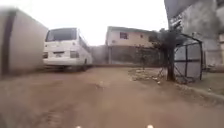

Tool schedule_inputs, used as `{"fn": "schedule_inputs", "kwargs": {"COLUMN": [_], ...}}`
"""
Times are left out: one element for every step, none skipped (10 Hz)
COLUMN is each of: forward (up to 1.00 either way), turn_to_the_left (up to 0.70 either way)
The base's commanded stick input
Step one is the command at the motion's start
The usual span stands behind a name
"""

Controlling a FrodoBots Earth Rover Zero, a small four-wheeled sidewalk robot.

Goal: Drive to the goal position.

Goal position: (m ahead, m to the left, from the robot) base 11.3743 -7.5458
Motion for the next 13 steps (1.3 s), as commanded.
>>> {"fn": "schedule_inputs", "kwargs": {"forward": [0.0,0.0,0.0,0.0,0.0,0.0,0.0,0.0,0.52,1.0,1.0,1.0,1.0], "turn_to_the_left": [0.0,0.0,0.0,0.0,0.0,0.0,0.0,0.0,0.0,0.0,0.0,0.0,0.0]}}
